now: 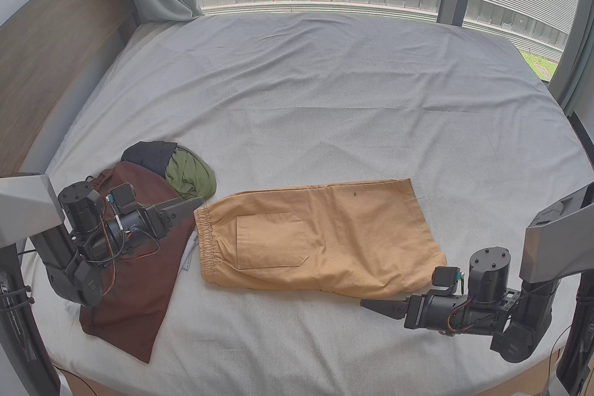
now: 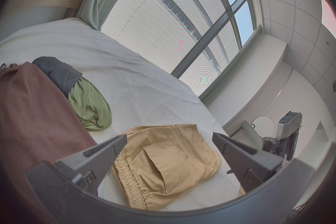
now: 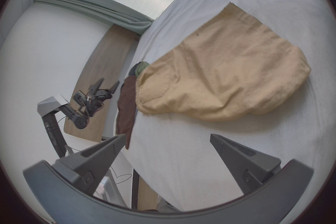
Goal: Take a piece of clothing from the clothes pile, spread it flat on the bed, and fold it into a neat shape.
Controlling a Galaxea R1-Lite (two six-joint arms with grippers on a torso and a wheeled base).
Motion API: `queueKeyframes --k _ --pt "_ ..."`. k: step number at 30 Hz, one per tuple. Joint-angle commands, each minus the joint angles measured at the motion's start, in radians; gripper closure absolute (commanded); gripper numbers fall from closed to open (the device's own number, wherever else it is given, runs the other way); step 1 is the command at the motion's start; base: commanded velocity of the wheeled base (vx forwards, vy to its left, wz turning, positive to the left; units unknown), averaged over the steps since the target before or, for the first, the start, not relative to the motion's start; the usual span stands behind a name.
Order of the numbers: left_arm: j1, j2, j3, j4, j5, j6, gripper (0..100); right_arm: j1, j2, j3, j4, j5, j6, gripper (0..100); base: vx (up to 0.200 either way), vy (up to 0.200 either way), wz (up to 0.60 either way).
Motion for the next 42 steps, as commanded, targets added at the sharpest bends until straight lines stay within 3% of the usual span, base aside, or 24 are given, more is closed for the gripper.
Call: queueKeyframes --k 1,20,37,42 --pt "-0.002 0.003 0.009 0.0 0.0 0.012 0 0.028 -0.11 0.013 -0.001 0.01 0.002 0 0.0 0.0 0.0" --pt "-0.008 0.007 0.014 0.0 -0.011 0.027 0 -0.063 -0.139 -0.029 -0.002 0.098 0.006 0 0.0 0.0 0.0" --pt "-0.005 0.009 0.034 0.0 -0.038 0.069 0 -0.064 -0.164 -0.024 -0.002 0.098 0.005 0 0.0 0.0 0.0" --pt "0.0 0.02 0.048 0.0 -0.098 0.069 0 -0.069 -0.158 -0.027 -0.002 0.098 0.005 0 0.0 0.0 0.0"
